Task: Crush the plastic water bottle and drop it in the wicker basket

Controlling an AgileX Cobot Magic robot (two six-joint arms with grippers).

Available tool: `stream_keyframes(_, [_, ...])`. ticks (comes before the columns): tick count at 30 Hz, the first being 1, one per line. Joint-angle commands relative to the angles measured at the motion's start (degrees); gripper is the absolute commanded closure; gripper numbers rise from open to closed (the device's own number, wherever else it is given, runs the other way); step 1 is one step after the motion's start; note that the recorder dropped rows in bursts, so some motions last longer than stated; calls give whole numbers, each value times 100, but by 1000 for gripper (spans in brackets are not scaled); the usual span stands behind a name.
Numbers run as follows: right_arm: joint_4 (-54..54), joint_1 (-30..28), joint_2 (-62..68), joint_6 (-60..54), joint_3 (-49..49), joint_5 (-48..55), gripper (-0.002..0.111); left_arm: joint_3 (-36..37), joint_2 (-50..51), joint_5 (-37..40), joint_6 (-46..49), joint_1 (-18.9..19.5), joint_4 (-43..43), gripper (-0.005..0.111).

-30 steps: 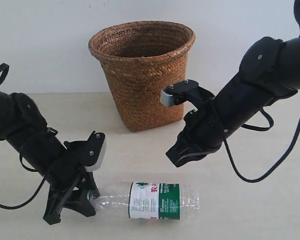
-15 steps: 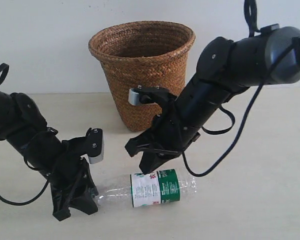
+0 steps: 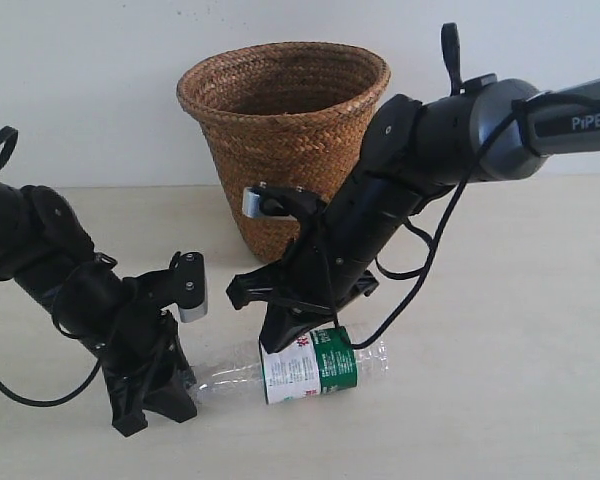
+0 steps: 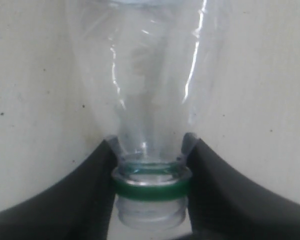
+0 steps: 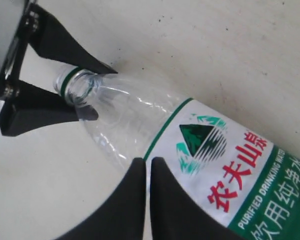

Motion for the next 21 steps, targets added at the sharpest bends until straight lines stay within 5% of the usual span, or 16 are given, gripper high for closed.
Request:
stream_keyframes(1, [13, 9, 228, 0, -125, -2, 108, -39, 3, -4, 0, -39, -40, 102])
stream_keyframes(12, [-449, -11, 1135, 138, -287, 193, 108, -39, 3, -4, 0, -39, -40, 102])
stream_keyframes(21, [-1186, -11, 2135, 745, -1403, 979, 108, -39, 10, -4, -2, -29, -79, 102])
